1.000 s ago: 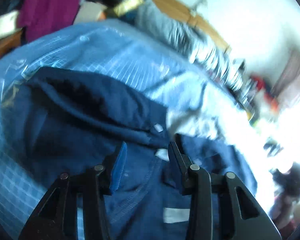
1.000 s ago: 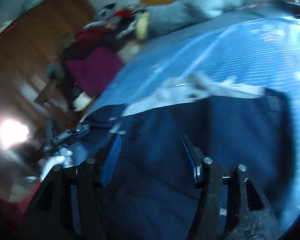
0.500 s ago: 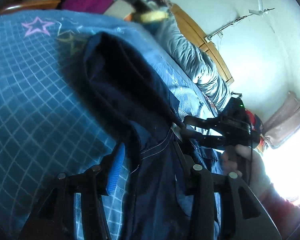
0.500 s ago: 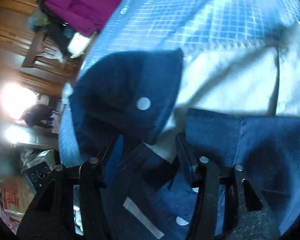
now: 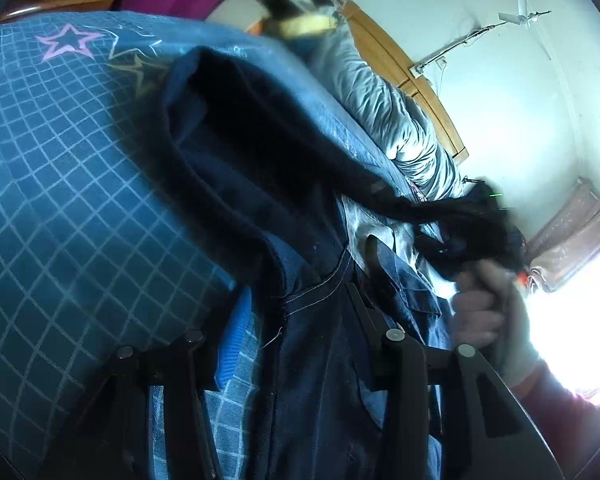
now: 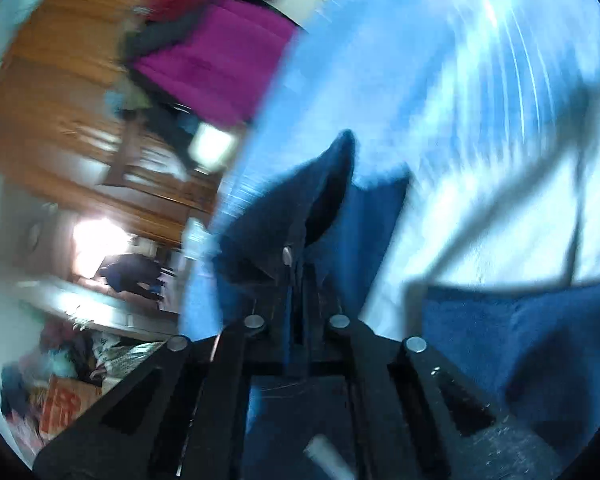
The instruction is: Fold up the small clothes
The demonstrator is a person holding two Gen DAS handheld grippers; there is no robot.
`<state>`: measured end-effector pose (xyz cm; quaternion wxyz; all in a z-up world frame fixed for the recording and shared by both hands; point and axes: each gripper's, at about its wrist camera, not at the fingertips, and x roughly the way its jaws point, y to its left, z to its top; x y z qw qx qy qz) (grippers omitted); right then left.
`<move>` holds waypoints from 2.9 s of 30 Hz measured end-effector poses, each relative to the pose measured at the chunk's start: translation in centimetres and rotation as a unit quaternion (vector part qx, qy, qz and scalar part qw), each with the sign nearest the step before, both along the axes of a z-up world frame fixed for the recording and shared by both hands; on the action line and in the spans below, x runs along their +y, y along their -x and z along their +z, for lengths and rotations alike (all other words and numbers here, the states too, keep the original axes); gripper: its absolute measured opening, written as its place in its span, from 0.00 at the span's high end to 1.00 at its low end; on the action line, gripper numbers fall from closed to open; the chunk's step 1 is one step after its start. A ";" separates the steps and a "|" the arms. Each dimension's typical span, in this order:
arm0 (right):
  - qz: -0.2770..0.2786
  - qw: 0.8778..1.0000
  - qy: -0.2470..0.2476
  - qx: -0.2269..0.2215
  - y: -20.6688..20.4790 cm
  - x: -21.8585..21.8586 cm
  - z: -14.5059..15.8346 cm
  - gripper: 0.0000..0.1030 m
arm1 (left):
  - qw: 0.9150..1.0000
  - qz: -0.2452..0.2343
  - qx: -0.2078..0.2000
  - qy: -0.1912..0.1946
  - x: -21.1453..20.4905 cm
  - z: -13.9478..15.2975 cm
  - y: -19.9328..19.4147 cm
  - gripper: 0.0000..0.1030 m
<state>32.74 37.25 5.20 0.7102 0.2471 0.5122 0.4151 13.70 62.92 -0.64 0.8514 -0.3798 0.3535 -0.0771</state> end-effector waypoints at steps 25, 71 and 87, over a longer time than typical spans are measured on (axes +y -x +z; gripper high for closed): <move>-0.188 0.982 -0.014 -0.018 15.0 -40.5 4.0 0.97 | 0.996 -0.035 0.001 -0.079 -4.5 5.7 -0.7 0.52; -0.206 0.975 0.078 0.030 19.7 -38.9 -2.7 0.69 | 0.990 -0.134 0.048 -0.025 -8.3 2.0 -10.7 0.60; -0.197 0.964 0.170 -0.060 16.7 -36.8 -0.2 0.64 | 0.997 -0.071 -0.017 -0.034 -3.6 4.4 -6.3 0.63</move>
